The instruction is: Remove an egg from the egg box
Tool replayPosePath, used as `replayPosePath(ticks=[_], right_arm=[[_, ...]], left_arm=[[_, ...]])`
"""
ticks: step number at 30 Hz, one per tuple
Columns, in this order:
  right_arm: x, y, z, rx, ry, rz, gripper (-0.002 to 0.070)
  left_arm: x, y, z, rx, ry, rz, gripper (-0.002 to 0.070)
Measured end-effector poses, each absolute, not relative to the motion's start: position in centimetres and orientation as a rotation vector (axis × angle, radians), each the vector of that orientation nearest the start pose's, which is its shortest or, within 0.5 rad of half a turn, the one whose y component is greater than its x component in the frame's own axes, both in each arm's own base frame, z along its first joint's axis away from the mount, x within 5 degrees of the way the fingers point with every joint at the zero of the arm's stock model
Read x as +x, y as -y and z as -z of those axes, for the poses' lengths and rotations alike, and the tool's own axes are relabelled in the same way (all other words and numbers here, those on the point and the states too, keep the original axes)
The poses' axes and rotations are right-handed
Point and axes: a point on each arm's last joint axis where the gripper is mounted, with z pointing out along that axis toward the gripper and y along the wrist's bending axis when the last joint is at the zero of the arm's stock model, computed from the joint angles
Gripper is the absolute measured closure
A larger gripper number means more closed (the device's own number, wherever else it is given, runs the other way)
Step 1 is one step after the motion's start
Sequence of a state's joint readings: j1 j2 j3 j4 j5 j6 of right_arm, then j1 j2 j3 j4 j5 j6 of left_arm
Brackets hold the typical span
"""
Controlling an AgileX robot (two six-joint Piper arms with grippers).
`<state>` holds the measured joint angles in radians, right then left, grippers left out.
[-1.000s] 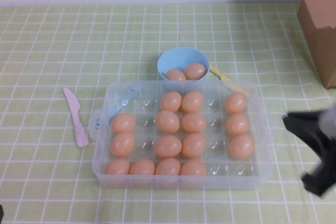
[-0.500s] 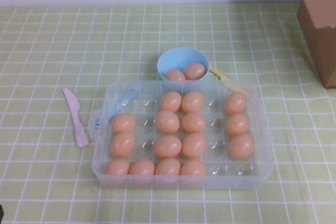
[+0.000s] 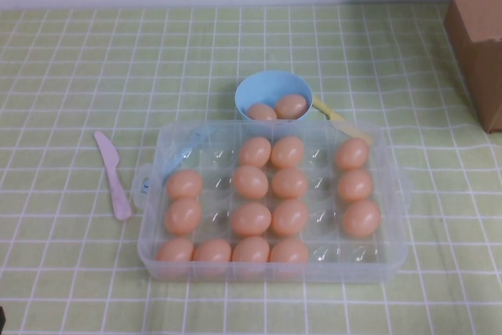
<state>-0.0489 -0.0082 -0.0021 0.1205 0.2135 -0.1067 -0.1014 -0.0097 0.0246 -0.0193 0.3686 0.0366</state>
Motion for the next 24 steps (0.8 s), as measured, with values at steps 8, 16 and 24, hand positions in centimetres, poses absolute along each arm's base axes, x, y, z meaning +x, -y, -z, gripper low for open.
replayPosePath(ticks=[8,16,24], right_arm=[[5.5,-0.1,-18.2,0.058,-1.753,-0.034,0.0694],[5.3,-0.1,-17.4,0.128,-1.845,-0.078,0.0694],[5.3,-0.1,-17.3,0.155,-1.855,-0.097,0.0694]], left_arm=[[5.2,0.6,-17.2,0.117,-1.864,0.064,0.0678],[5.2,0.6,-17.2,0.117,-1.864,0.064,0.0678],[5.2,0.6,-17.2,0.117,-1.864,0.064,0.0678]])
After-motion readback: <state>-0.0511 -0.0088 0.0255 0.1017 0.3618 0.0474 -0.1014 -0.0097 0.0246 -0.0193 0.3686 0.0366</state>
